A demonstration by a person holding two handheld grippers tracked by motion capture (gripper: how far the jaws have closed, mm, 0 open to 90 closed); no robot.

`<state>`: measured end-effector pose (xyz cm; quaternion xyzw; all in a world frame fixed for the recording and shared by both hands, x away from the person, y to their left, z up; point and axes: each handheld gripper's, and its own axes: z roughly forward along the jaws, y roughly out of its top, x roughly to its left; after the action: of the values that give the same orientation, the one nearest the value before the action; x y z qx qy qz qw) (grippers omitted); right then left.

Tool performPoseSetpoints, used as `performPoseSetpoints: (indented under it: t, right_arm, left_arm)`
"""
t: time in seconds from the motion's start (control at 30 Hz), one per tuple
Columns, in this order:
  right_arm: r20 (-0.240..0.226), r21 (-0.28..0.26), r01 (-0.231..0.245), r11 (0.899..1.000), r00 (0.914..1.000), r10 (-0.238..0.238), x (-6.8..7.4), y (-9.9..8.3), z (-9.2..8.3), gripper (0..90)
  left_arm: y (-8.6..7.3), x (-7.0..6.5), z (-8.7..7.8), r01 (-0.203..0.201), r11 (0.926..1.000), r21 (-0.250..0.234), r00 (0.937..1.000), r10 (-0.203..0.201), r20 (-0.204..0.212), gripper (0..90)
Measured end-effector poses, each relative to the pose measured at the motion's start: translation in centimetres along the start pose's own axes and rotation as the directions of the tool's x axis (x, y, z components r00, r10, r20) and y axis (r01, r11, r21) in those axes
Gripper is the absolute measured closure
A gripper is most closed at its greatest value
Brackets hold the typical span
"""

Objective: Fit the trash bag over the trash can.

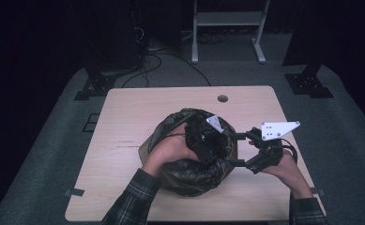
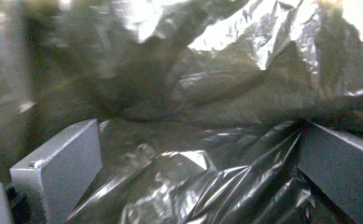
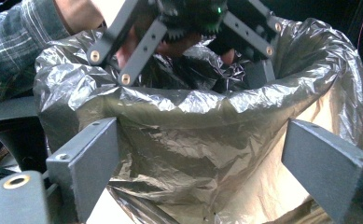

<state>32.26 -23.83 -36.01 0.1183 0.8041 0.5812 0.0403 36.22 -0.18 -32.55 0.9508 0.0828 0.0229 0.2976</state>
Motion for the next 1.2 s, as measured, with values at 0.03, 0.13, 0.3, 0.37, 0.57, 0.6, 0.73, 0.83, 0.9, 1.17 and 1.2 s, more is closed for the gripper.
performPoseSetpoints:
  t: [0.03,0.13,0.3,0.37,0.57,0.6,0.73,0.83,0.9,1.17,1.2]
  right_arm:
    - [-0.001,0.0,-0.001,1.0,1.0,0.001,0.0,0.0,0.0,10.1]
    - [0.002,-0.003,0.001,1.0,1.0,-0.001,0.0,0.0,-0.1,10.1]
    - [0.005,-0.001,-0.001,1.0,1.0,0.001,0.1,0.0,-0.3,10.1]
    - [0.008,0.001,-0.003,1.0,1.0,0.003,0.1,-0.1,-0.5,10.1]
    - [0.024,0.002,-0.031,1.0,0.9992,0.031,0.0,-0.2,-1.4,10.1]
    - [0.029,0.003,-0.033,0.999,0.999,0.033,0.0,-0.2,-1.5,10.1]
    - [0.042,0.003,-0.04,0.999,0.9983,0.04,0.1,-0.3,-2.0,10.1]
    - [0.068,0.008,-0.044,0.999,0.9968,0.043,0.2,-0.4,-2.6,10.1]
    - [0.086,0.01,-0.052,0.999,0.995,0.05,0.3,-0.5,-3.0,10.1]
    - [0.201,0.007,-0.061,0.998,0.9779,0.059,0.4,-0.9,-4.9,10.1]
    - [0.214,0.006,-0.06,0.998,0.9751,0.057,0.4,-1.0,-5.2,10.1]
  left_arm:
    - [-0.1,0.1,-0.3,0.002,1.0,-0.004,1.0,-0.002,-0.009,0.0]
    - [-0.5,0.2,-1.8,0.014,0.9991,-0.04,0.9992,-0.015,-0.038,0.0]
    - [-1.2,0.3,-4.3,0.023,0.9935,-0.111,0.9961,-0.032,-0.082,0.0]
    - [-1.7,0.3,-5.3,0.03,0.9869,-0.159,0.996,-0.043,-0.079,0.0]
    - [-3.3,0.0,-8.0,0.042,0.9568,-0.288,0.9949,-0.066,-0.077,0.0]
    - [-3.4,0.0,-8.2,0.04,0.9542,-0.296,0.9945,-0.067,-0.08,0.0]
    - [-4.2,-0.3,-9.4,0.038,0.9416,-0.334,0.9925,-0.074,-0.097,0.0]
    - [-5.5,-0.9,-10.8,0.044,0.9214,-0.386,0.9894,-0.094,-0.111,0.0]
    - [-6.3,-1.1,-11.5,0.045,0.9097,-0.413,0.9863,-0.106,-0.126,0.0]
    - [-10.0,-2.1,-13.5,0.053,0.8772,-0.477,0.9707,-0.157,-0.182,0.0]
    - [-10.5,-2.2,-13.7,0.053,0.876,-0.479,0.9686,-0.162,-0.189,0.0]
